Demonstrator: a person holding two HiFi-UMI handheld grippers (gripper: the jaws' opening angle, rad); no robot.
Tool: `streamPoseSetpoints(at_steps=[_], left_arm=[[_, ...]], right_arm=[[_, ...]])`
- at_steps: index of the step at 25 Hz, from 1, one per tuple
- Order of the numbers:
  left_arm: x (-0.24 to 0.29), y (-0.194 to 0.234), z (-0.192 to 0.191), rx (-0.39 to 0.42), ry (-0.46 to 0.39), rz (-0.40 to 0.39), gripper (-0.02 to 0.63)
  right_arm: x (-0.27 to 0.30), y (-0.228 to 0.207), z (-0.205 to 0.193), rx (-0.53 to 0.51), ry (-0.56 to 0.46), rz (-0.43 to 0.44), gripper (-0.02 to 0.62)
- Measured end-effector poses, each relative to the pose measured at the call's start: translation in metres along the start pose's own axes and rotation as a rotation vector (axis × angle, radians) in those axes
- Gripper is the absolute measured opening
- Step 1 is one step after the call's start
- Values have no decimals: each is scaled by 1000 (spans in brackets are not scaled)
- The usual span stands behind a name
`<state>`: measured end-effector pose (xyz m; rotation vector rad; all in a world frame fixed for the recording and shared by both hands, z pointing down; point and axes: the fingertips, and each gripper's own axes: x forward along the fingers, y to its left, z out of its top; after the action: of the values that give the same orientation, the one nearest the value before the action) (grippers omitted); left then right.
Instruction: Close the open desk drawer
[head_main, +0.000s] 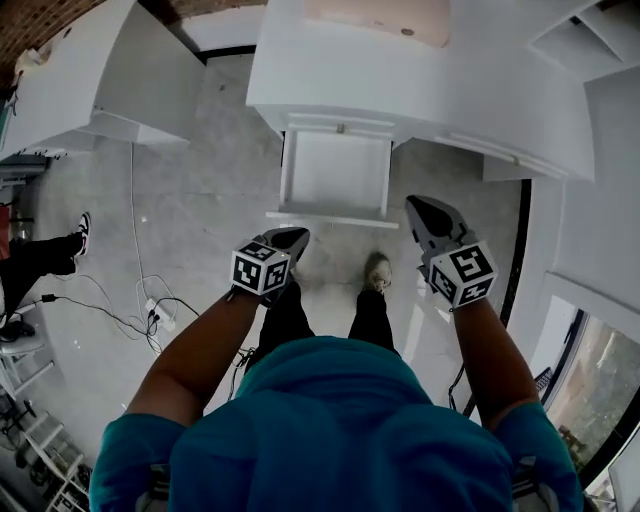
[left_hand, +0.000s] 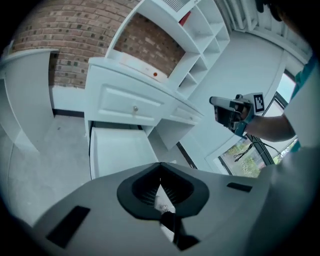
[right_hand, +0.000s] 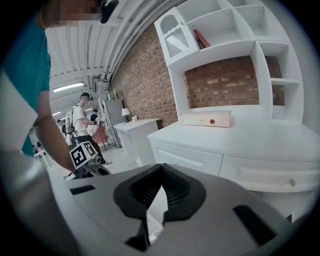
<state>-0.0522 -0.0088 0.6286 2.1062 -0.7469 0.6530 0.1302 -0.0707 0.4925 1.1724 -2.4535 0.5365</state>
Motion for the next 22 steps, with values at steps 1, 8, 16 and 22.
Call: streamPoseSetpoints(at_steps=[1,8,16,22], left_arm=[[10,5,-14,-19,23,3,14],[73,41,-82,-105,107,50,14],[125,88,-119,-181,119,136,14],[142,104,-109,-195,86,150,14]], right_arm=[[4,2,-8,-1,9,10,21],[31,-4,-58,17,29,38,21],[44,-6,-117,45,73,56,21],[44,-13,-140,85,66,30,21]])
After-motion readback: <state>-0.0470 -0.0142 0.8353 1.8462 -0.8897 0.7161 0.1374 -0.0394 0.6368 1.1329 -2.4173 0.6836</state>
